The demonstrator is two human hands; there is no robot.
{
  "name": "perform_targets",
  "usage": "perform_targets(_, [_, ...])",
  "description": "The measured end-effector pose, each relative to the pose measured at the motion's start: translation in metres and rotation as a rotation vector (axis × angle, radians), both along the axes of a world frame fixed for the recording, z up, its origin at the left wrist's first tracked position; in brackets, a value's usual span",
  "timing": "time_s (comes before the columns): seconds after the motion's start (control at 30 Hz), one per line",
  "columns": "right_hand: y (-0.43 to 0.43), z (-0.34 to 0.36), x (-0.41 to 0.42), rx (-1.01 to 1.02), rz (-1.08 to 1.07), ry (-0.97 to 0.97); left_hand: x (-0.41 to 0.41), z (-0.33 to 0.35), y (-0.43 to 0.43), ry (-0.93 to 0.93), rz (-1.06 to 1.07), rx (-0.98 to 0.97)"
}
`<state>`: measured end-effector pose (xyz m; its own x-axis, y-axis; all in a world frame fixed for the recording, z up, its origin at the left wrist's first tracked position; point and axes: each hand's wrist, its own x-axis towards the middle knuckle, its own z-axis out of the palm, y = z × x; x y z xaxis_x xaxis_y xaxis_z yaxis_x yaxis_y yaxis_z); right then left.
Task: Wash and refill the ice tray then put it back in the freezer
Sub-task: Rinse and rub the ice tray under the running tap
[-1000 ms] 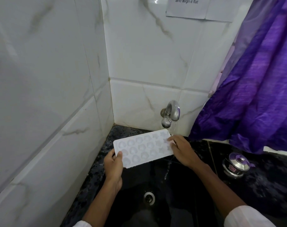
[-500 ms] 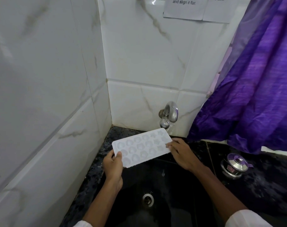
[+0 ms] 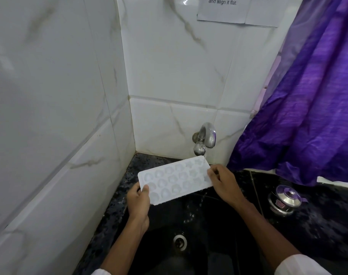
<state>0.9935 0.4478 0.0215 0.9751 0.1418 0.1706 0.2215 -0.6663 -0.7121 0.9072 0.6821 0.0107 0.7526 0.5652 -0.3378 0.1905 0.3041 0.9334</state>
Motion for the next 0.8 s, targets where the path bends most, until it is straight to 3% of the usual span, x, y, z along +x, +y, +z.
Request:
perform_targets(0.1, [-0.003, 0.0, 0.001, 0.029, -0.025, 0.031, -0.001, -0.002, -0.003, 0.02, -0.039, 0.013])
perform_targets(0.27, [-0.012, -0.002, 0.004, -0.087, 0.07, 0.072, -0.005, -0.007, -0.014, 0.031, -0.079, 0.034])
perform_targets(0.57, [-0.006, 0.005, 0.009, -0.448, 0.245, 0.13, -0.006, -0.011, -0.026, 0.024, -0.09, 0.04])
perform_targets(0.8, [0.01, 0.017, 0.013, -0.497, 0.228, 0.18, -0.003, -0.005, -0.027, 0.001, -0.069, 0.045])
